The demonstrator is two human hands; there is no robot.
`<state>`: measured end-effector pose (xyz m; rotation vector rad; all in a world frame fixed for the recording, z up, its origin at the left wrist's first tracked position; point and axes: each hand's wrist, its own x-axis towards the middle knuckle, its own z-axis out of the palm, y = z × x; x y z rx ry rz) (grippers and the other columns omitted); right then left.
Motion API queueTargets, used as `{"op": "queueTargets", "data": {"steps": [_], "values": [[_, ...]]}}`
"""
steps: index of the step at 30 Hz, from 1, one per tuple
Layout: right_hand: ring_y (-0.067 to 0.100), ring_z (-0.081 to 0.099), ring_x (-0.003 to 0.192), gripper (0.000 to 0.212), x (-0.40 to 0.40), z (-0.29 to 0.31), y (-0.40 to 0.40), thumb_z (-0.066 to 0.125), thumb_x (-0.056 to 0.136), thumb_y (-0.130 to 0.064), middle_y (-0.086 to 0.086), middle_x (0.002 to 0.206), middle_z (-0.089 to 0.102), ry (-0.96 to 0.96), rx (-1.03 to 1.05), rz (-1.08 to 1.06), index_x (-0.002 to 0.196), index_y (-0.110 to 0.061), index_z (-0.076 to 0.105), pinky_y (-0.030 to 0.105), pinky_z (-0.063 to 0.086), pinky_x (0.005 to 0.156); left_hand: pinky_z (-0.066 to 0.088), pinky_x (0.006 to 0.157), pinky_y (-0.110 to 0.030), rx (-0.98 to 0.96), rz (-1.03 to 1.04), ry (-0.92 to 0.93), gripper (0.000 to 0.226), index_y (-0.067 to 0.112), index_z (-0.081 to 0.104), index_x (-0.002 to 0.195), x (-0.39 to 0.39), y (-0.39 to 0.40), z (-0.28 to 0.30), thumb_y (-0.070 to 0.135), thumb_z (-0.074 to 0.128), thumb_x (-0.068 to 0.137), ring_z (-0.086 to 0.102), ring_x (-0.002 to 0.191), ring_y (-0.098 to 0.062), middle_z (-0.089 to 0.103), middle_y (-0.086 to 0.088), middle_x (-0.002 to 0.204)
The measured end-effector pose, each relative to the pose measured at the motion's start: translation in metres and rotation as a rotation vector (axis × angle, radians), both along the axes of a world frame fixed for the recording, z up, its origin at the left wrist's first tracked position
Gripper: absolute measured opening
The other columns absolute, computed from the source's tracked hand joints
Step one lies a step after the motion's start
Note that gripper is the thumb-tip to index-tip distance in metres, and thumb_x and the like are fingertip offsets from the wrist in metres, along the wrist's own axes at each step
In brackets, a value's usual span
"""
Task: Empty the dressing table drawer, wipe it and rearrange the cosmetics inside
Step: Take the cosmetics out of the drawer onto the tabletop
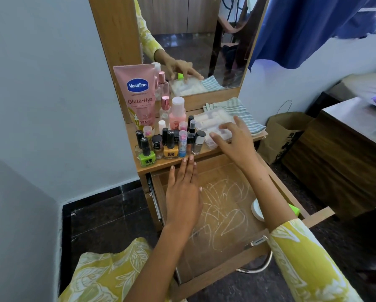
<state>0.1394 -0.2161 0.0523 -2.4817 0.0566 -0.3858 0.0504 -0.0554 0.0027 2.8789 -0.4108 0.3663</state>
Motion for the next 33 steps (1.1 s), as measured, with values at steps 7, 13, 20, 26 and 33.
{"op": "queueTargets", "data": {"steps": [7,13,20,26,33], "values": [[0.03,0.04,0.132,0.036,-0.025,-0.007,-0.003,0.072,0.08,-0.019,0.018,0.143,0.042,-0.1,0.045,-0.051,0.116,-0.018,0.066,0.032,0.03,0.105,-0.003,0.116,-0.04,-0.002,-0.01,-0.006,0.061,0.007,0.029,0.145,-0.002,-0.001,-0.001,0.028,0.052,0.092,0.009,0.144,-0.019,0.016,-0.008,0.155],[0.026,0.044,0.131,0.033,-0.017,0.003,-0.001,0.06,0.087,-0.004,0.016,0.144,0.044,-0.065,0.043,0.026,0.119,-0.013,0.065,0.024,0.027,0.106,-0.001,0.113,-0.039,-0.01,-0.006,-0.005,0.061,0.005,0.041,0.139,-0.001,-0.001,0.0,0.027,0.061,0.086,0.022,0.141,-0.021,0.029,-0.01,0.15],[0.024,0.06,0.092,0.018,-0.083,-0.006,-0.028,0.059,0.086,-0.02,0.004,0.101,0.062,0.306,-0.454,-0.069,0.102,-0.015,0.063,0.033,0.049,0.072,-0.012,0.114,-0.04,0.049,-0.011,0.014,0.061,0.011,0.004,0.149,-0.003,0.0,0.002,0.032,0.033,0.099,-0.011,0.143,-0.016,-0.012,-0.003,0.153],[0.026,0.059,0.104,0.039,-0.111,-0.017,-0.042,0.053,0.088,-0.001,0.008,0.118,0.056,0.759,-0.728,-0.047,0.125,-0.014,0.051,0.034,0.052,0.082,-0.011,0.114,-0.04,0.062,0.011,0.042,0.059,0.013,-0.002,0.149,-0.006,0.001,0.008,0.034,0.026,0.101,-0.016,0.142,-0.015,-0.013,-0.003,0.156],[0.023,0.06,0.087,0.038,-0.113,-0.02,-0.043,0.066,0.081,-0.007,0.005,0.095,0.057,0.612,-0.694,-0.148,0.113,-0.012,0.045,0.028,0.041,0.06,-0.011,0.115,-0.041,0.062,0.0,0.064,0.059,0.013,-0.002,0.149,-0.006,0.001,0.01,0.034,0.026,0.101,-0.016,0.142,-0.016,-0.015,-0.003,0.154]]}}
